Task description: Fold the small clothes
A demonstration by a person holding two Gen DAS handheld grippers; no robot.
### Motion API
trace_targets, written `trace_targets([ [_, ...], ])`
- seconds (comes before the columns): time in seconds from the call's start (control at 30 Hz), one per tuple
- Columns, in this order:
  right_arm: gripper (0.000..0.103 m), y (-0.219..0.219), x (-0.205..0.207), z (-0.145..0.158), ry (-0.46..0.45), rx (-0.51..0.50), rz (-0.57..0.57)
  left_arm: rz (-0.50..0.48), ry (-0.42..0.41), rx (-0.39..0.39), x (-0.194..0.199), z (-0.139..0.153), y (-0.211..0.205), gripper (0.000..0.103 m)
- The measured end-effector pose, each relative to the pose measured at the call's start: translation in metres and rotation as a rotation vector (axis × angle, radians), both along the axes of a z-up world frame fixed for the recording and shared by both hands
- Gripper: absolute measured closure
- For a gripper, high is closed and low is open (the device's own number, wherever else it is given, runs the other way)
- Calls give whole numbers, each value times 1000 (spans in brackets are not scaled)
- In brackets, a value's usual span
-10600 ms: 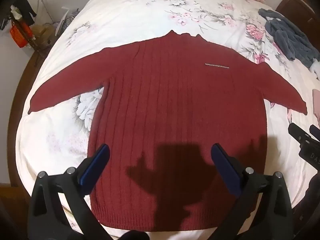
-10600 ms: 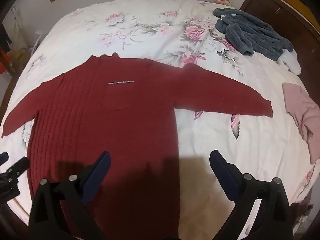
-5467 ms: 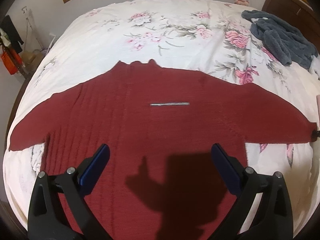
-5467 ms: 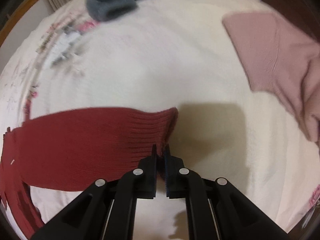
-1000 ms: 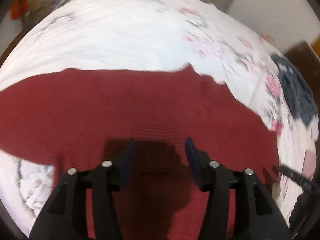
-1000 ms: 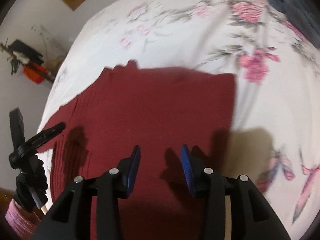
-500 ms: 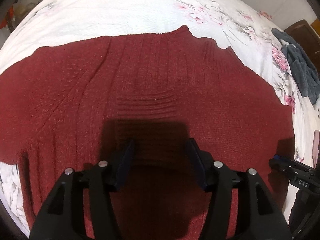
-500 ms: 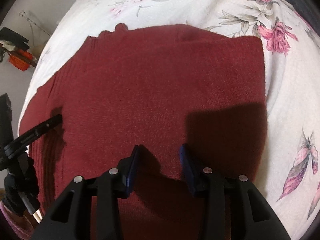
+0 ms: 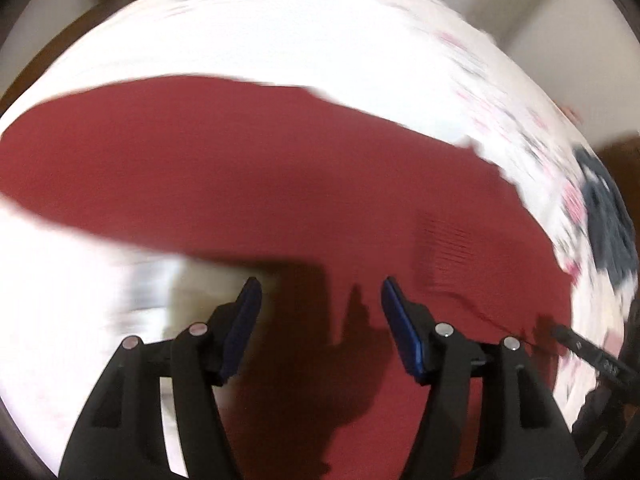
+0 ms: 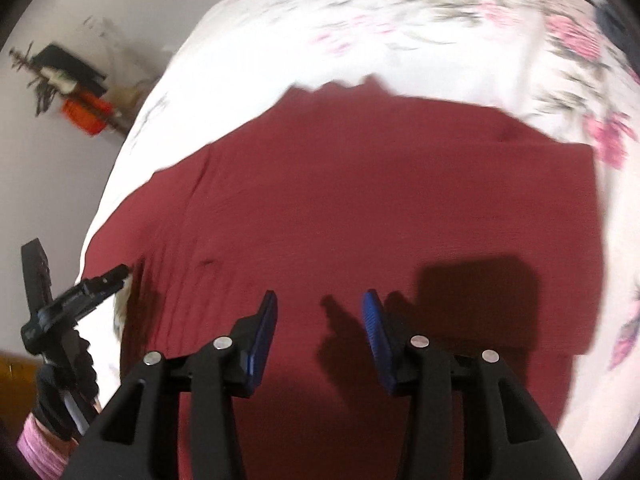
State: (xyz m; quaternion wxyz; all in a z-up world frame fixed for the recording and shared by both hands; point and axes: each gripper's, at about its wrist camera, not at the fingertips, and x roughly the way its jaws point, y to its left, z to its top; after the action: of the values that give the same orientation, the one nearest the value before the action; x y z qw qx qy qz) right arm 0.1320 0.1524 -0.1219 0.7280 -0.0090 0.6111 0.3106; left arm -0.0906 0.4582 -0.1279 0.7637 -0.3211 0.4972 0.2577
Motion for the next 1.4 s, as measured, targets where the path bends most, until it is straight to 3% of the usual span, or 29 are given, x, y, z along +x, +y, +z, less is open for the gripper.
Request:
trace_targets([
  [0.17, 58, 29, -27, -15, 21, -9, 69, 211, -27, -33, -70, -5, 72, 41],
  [0.37, 58, 53, -33, -38, 48, -44, 80, 340, -142, -114, -100, -23, 124, 41],
  [0.67, 54, 59, -39, -50, 33, -68, 68, 409, -243, -142, -98, -30, 168, 41],
  [1.07, 50, 60, -44, -56, 19, -58, 64, 413, -251, -110, -89, -27, 200, 44],
  [1.27, 51, 53, -42, -56, 29, -45, 62, 429, -266, -91, -94, -18, 193, 79],
  [1.4, 51, 51, -40, -52, 32, -43, 62, 366, -295, -46, -83, 0, 176, 87],
])
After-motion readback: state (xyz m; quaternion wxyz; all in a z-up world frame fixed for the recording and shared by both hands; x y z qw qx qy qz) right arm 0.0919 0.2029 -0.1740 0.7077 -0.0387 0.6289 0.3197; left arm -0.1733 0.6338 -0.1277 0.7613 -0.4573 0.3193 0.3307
